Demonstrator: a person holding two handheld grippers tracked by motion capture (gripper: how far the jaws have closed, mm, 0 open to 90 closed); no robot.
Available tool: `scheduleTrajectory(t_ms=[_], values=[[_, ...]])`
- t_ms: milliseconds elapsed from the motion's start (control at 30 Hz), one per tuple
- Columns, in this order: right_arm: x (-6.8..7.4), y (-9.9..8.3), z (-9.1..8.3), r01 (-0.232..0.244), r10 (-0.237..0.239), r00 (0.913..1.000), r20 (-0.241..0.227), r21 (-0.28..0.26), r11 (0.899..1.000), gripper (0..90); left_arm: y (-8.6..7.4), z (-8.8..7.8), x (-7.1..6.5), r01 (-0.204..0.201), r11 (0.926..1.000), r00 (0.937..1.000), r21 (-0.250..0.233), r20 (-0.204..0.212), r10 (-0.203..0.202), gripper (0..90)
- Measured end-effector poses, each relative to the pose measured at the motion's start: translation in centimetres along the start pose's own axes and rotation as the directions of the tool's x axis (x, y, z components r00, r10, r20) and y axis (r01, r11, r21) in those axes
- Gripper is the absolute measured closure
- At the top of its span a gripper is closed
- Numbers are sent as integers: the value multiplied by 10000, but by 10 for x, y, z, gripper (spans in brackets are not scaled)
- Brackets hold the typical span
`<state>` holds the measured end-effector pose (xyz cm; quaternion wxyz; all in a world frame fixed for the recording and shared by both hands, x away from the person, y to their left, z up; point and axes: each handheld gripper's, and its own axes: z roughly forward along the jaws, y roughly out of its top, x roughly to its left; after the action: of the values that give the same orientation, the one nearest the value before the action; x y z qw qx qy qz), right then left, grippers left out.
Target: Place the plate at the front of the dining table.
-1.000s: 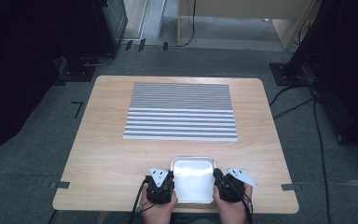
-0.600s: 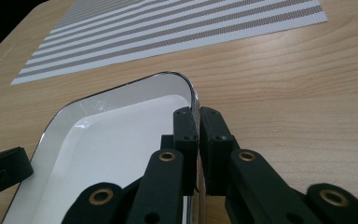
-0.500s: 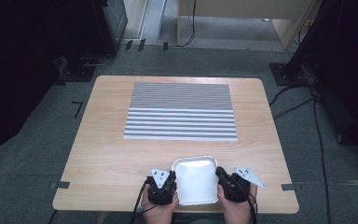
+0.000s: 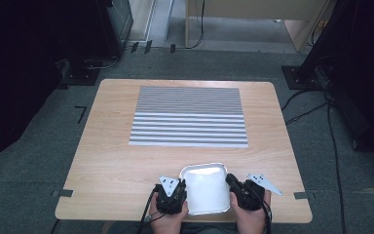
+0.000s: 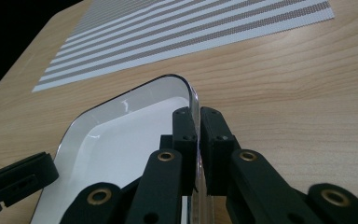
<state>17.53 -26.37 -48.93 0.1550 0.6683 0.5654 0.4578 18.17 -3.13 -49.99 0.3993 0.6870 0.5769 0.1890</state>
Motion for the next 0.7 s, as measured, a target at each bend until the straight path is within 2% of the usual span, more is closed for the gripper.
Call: scheduleTrajectory(t_ms=[100,133,167,200,233,300,367,500,700], values=[[-8,3,1,-677,694,9967,-414,397,9969,856,0,-1,0,-20,10000,10000,-37,25,21,793],[-8,3,1,-677,694,9967,-414,397,9969,856,0,-1,0,-20,10000,10000,-37,25,21,792],[-14,5,2,-1108,1154,9906,-728,642,9918,850,0,-1,0,12,10000,10000,-70,61,-12,791],[-14,5,2,-1108,1154,9906,-728,642,9918,850,0,-1,0,12,10000,10000,-70,61,-12,790],[-20,6,4,-1523,1614,9815,-1032,904,9842,848,0,-1,0,21,10000,10000,-97,82,-20,789],[-23,5,6,-1671,1783,9781,-1072,1056,9803,845,0,-1,-1,6,10000,10000,-97,87,-6,788],[-24,5,6,-1679,1795,9782,-1040,1118,9794,845,0,-1,0,0,10000,10000,-88,90,1,788],[-26,6,6,-1739,1851,9750,-1230,965,9800,814,-1,-2,0,48,9999,10000,-146,57,-47,783],[-27,6,6,-1706,1839,9760,-1164,1154,9786,824,-1,-4,0,-1,9999,9999,-148,123,3,782]])
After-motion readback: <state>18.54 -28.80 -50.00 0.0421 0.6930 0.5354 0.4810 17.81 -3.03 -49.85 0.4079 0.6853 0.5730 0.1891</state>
